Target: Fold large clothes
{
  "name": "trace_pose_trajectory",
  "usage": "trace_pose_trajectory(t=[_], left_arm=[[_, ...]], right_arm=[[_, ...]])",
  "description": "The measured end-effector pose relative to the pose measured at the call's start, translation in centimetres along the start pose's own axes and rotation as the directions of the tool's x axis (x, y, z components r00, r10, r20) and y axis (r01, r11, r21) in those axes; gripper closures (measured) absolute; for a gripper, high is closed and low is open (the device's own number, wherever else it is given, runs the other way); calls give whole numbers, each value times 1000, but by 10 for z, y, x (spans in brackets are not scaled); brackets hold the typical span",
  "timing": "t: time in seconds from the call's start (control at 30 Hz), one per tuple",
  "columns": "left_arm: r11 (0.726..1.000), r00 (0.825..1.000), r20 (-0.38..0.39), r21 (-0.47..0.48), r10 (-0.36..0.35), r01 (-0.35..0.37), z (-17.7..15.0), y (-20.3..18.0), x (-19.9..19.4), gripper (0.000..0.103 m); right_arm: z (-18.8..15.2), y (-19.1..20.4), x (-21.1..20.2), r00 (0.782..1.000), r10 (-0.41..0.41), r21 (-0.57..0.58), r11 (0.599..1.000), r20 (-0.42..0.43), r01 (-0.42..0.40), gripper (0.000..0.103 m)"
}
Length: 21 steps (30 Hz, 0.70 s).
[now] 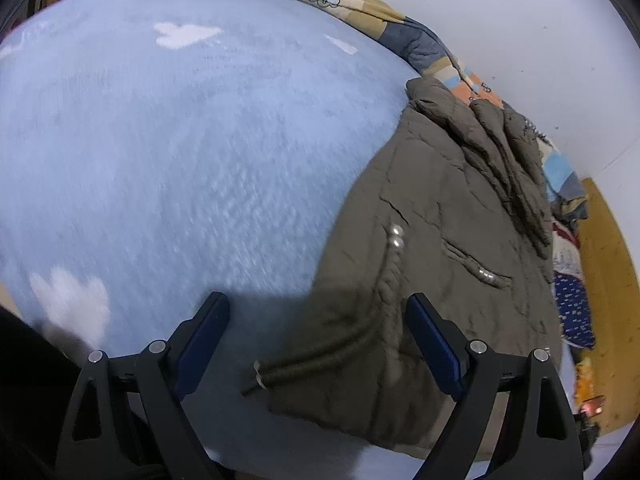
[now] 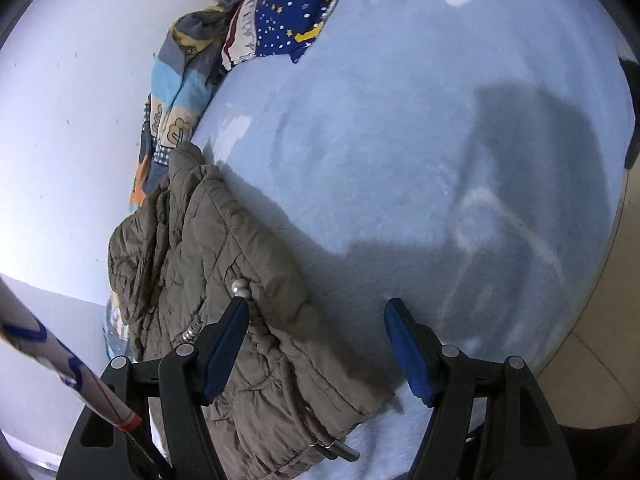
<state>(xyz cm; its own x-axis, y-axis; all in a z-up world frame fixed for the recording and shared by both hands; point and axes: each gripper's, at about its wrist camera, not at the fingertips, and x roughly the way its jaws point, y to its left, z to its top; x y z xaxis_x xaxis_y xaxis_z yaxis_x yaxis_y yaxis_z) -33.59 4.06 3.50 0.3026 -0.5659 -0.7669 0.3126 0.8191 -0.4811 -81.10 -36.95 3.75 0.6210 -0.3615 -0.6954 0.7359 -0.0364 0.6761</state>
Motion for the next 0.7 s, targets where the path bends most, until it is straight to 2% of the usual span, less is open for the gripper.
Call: trace_pose_trajectory(t=[0.2, 0.27, 0.33, 0.4, 0.47, 0.5, 0.57, 0.63, 0.7], left_arm=[[998, 998, -36, 44, -52, 54, -22, -17, 2, 14], [993, 997, -48, 93, -63, 67, -32, -31, 7, 14], [988, 998, -35, 144, -44, 49, -37, -44, 9, 14], [981, 999, -19, 188, -46, 49, -40, -56, 10, 14], [971, 999, -3, 234, -51, 50, -42, -67, 11, 14], [967, 999, 11, 253, -49, 44, -43, -69, 10, 14], [950, 997, 66, 311, -29, 7, -45, -79, 9, 20], [918, 995, 100, 393, 24, -62, -49, -89, 14, 24], [894, 993, 101, 438, 55, -94, -54, -91, 20, 27]], right_arm=[[-28, 10, 14, 993, 49, -41, 998, -108, -53, 27], [-44, 17, 19, 986, 74, -59, 995, -147, -83, 28], [-63, 28, 23, 983, 89, -104, 989, -163, -107, 28], [-75, 39, 27, 979, 105, -149, 980, -175, -132, 32], [-84, 54, 30, 974, 134, -209, 963, -185, -172, 44], [-86, 63, 28, 975, 142, -254, 950, -171, -183, 47], [-87, 75, 16, 984, 145, -337, 926, -105, -172, 62], [-85, 77, 14, 989, 133, -356, 923, -72, -150, 63], [-85, 70, 25, 990, 97, -326, 937, -100, -125, 63]])
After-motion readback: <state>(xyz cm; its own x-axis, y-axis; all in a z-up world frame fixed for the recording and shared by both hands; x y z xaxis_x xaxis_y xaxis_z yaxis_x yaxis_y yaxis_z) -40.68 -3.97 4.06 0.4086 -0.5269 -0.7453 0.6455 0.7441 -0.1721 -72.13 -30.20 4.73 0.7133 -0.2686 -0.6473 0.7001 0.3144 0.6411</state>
